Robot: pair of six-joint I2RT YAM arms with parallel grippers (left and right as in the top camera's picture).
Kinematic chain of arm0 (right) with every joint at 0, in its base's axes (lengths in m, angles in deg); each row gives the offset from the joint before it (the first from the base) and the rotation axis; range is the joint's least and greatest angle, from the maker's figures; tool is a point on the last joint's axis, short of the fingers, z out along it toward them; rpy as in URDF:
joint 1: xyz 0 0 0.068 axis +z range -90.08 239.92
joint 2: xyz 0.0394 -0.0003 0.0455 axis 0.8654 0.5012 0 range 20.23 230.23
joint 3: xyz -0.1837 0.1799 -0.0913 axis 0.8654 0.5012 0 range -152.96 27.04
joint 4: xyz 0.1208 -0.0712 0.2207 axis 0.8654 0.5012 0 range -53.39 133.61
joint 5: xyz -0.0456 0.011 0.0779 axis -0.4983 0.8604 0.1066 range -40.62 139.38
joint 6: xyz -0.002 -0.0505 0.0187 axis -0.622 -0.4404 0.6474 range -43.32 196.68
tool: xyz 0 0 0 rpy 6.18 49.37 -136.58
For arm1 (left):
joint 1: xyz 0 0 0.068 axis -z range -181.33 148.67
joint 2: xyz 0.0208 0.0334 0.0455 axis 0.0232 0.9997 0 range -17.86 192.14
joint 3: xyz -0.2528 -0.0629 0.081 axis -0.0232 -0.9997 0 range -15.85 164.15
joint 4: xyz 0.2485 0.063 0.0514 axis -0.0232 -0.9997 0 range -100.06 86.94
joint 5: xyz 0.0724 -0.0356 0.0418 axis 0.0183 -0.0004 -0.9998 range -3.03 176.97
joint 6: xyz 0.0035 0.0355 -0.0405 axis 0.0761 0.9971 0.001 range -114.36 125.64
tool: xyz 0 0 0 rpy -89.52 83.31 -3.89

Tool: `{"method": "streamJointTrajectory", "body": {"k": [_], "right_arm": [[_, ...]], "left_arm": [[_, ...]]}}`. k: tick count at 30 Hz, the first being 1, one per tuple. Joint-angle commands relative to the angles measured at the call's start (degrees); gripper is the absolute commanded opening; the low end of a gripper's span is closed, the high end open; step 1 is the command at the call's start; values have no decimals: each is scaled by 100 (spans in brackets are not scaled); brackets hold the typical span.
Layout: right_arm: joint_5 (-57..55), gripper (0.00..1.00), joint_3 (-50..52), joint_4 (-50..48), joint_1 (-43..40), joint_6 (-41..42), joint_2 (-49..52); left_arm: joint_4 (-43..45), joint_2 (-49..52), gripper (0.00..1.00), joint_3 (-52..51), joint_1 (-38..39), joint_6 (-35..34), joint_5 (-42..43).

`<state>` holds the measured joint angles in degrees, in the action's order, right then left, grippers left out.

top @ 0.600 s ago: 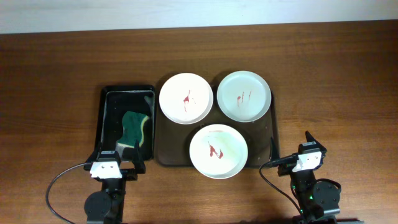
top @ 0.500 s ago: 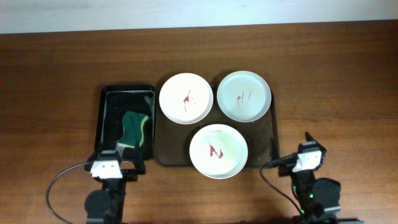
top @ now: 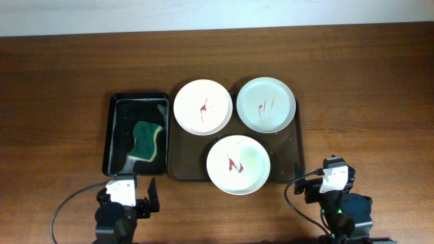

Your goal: Clean dirty plates on tray and stack at the side

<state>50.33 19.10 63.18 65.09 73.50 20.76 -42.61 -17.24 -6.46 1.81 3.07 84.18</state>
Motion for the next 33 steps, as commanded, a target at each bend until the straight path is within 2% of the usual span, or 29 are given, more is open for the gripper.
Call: {"method": "streamJointTrajectory", "body": {"k": [1, 21, 25, 33], "right_arm": [[-11, 99, 24, 52, -33, 42, -35], [-11, 99, 26, 52, -33, 42, -35], [-568, 99, 24, 26, -33, -302, -35], [-680, 99, 24, 57, -33, -302, -35]], "left_arm": [[-15, -35, 99, -20, -20, 70, 0], [-15, -35, 99, -20, -20, 72, 0], [-15, -33, 99, -2, -20, 437, -623], [-4, -35, 99, -2, -22, 437, -625]]}}
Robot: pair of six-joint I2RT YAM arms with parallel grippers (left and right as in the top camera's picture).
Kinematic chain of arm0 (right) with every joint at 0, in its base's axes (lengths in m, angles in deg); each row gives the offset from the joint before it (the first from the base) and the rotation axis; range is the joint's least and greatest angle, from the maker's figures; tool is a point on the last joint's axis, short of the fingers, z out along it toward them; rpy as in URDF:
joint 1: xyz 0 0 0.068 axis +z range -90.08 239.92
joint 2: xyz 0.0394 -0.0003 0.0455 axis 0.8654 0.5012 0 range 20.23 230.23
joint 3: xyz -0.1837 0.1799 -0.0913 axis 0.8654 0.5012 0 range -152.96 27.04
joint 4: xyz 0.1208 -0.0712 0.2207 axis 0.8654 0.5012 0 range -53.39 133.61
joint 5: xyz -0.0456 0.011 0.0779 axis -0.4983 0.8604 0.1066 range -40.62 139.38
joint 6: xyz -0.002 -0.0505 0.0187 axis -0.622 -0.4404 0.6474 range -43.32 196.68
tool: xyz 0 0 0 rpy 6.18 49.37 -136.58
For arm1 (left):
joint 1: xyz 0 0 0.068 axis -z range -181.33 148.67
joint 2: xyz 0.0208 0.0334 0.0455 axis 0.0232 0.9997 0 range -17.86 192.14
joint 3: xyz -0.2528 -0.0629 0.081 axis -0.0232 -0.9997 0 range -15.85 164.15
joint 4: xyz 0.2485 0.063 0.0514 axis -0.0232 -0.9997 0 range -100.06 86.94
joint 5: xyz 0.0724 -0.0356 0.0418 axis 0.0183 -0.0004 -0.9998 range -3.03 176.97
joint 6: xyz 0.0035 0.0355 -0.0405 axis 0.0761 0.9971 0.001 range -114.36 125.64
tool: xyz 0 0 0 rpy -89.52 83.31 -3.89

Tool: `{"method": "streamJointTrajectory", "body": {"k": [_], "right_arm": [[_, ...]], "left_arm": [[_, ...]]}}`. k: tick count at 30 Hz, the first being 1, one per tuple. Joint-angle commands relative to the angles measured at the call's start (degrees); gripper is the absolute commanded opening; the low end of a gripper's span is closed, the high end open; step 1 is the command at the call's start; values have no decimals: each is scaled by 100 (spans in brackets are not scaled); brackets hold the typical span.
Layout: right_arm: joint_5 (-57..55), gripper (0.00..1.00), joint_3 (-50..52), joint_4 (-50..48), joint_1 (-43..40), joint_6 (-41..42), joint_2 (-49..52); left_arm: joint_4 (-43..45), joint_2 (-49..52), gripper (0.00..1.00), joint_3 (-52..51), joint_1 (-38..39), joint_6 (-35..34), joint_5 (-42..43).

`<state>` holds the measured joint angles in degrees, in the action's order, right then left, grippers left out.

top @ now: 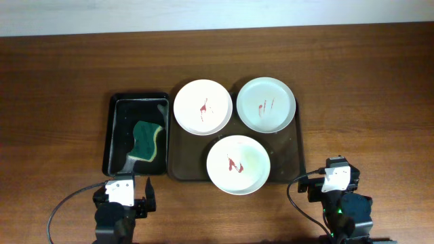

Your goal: Clean dirty plates on tray and stack at the side

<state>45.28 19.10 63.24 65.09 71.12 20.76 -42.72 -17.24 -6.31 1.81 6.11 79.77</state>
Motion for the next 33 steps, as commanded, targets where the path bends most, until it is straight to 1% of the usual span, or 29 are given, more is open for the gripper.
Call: {"method": "streamJointTrajectory", "body": {"k": [1, 7, 9, 13, 15, 17, 21, 23, 27, 30, 33], "right_arm": [[-170, 99, 24, 11, -33, -63, -35], [-59, 99, 24, 63, -33, -52, -33], [-2, 99, 24, 61, -33, 48, -33], [710, 99, 22, -256, -33, 46, -35], [1019, 99, 22, -525, -33, 85, -33], [955, 99, -7, -599, -33, 437, -31], [949, 99, -273, -446, -33, 671, 177], [949, 99, -531, -328, -33, 671, 446], [962, 99, -1259, 33, -33, 673, 1379], [1001, 99, -2024, 575, -33, 671, 2295], [1023, 99, -2800, 1163, -33, 671, 3187]], "left_arm": [[15, -33, 99, -17, -20, 133, -214], [42, -33, 99, -17, -20, 131, -162], [179, -33, 99, -17, -20, 129, -125], [592, -35, 99, -17, -20, 127, 610], [780, -33, 99, -11, -20, -157, 728], [815, -26, 99, 39, -20, -520, 726], [813, 175, 99, 232, -20, -562, 726], [809, 415, 99, 437, -20, -562, 726], [745, 1172, 99, 1036, -20, -560, 728], [610, 1919, 99, 1578, -20, -560, 728], [195, 2754, 99, 2227, -20, -560, 730]]}}
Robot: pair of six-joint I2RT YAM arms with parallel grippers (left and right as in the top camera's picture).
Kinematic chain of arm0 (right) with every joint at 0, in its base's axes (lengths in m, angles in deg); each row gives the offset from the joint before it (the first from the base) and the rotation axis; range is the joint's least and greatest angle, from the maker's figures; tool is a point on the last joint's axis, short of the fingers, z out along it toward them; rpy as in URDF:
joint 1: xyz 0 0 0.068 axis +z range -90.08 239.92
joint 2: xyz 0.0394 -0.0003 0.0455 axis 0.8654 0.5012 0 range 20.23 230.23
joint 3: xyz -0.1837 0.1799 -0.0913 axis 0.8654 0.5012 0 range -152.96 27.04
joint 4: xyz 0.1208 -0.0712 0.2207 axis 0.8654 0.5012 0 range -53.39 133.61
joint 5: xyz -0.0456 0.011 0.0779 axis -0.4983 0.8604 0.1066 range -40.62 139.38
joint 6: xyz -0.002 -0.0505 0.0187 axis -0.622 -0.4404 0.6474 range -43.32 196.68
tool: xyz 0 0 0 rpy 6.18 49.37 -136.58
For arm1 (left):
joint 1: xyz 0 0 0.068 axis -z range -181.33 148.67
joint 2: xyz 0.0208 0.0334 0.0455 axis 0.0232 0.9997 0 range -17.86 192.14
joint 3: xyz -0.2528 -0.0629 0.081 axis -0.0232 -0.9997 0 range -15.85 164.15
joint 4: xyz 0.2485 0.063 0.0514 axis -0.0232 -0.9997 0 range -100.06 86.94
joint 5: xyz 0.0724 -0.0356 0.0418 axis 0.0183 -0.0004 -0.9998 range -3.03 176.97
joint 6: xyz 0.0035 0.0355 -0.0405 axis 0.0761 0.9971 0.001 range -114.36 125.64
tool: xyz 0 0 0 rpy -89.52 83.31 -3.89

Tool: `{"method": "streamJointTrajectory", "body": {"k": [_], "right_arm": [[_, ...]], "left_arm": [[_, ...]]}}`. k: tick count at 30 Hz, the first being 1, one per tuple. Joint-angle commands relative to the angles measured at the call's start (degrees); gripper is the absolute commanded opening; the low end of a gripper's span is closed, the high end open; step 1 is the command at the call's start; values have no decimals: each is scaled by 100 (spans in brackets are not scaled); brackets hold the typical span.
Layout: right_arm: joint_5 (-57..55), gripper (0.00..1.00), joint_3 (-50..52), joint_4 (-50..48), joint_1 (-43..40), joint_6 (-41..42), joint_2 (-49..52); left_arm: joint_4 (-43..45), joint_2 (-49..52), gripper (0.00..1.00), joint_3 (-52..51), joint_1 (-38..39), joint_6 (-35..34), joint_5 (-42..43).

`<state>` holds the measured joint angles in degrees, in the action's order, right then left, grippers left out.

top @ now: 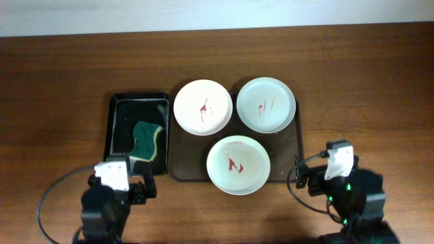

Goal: Clean dirty plates on tray and stack at the side
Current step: 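Reach left gripper to the sponge and right gripper to the front plate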

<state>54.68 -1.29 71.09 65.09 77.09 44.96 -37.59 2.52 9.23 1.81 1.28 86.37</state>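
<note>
Three white plates with red smears lie on the brown tray [296, 146]: one at the back left [203, 107], one at the back right [266, 104], one at the front [238, 164]. A green sponge [146, 140] rests in the black tray [114, 129], which holds water. My left gripper [141, 188] hangs just off the black tray's front edge, below the sponge. My right gripper [313, 179] sits just outside the brown tray's front right corner. From above, each wrist hides its fingers, so neither opening shows. Neither gripper holds anything.
The two trays stand side by side in the middle of the brown wooden table [366, 81]. Black cables [47, 200] loop from both arms near the front edge.
Both arms have moved away from the front edge toward the trays. The left gripper is now at the black tray's front edge. The right one is higher, beside the brown tray's corner.
Both arms first sat low at the table's front edge, short of the trays. A second later they had hardly shifted. Now both reach up to the trays' front edges. Plates and sponge have stayed where they were.
</note>
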Motion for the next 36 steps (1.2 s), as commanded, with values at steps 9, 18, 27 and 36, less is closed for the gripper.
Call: {"method": "streamJointTrajectory", "body": {"k": [9, 18, 27, 36], "right_arm": [[293, 99, -2966, 2520, -33, 74, 3189], [1421, 99, -3285, 2608, -33, 72, 4054], [1447, 89, -3281, 2688, -31, 72, 4470], [1510, 81, -3281, 2684, -31, 72, 5088]], "left_arm": [[-2146, 3211, 99, 2732, -20, -76, 433], [-1545, 3963, 99, 2949, -20, -76, 472], [-623, 5276, 98, 2949, -20, -76, 118], [-175, 6983, 85, 2949, -20, -76, 37]]}}
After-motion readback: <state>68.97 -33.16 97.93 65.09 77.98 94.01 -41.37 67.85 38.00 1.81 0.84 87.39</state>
